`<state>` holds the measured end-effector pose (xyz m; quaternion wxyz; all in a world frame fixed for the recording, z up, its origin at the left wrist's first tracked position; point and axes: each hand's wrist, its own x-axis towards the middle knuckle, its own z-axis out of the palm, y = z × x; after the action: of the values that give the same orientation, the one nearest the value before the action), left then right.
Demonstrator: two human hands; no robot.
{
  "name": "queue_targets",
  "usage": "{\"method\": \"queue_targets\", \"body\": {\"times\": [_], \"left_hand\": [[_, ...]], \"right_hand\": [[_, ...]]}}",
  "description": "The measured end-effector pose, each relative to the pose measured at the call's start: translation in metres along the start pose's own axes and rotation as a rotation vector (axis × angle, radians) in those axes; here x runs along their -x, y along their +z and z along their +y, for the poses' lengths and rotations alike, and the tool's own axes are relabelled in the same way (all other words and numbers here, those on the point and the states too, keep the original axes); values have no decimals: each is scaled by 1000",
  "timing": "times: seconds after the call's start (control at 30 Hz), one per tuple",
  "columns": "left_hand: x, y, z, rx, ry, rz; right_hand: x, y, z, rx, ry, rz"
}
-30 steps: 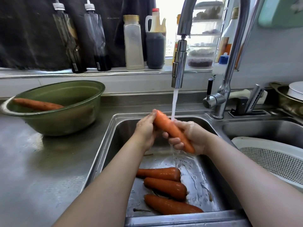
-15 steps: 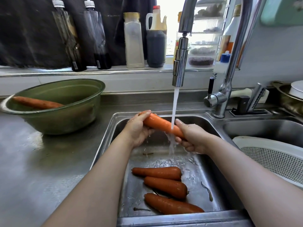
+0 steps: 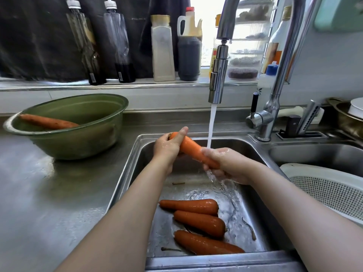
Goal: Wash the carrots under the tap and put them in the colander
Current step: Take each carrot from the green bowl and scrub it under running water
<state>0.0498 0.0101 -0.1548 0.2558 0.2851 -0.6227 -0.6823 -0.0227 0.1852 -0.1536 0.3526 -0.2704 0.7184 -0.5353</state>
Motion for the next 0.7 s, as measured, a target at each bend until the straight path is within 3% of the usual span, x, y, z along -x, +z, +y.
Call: {"method": "queue_targets", "body": {"times": [0.07,0.13,0.27,0.4,0.57,0.63,0.7], "left_hand": [[-2,-3,-2,-5,-9,13],[0,-4,-3,-25,-15,13],[10,6,0,-163,24,-6],[19,15,3,-275,38,-139],[20,14,1,199,-104,-474],[22,19,2,281,-79,-437],[27,28,4,203,-34,-316]], "right_hand": [[1,-4,2,-129,43,-140],[0,-4,4,-122,66,-168],[2,4,2,168,39,8],[5,11,-2,382,70,193],[6,12,-7,155,137,97],[3,9,-6,34,151,45],[1,9,-6,-90,175,-4]]}}
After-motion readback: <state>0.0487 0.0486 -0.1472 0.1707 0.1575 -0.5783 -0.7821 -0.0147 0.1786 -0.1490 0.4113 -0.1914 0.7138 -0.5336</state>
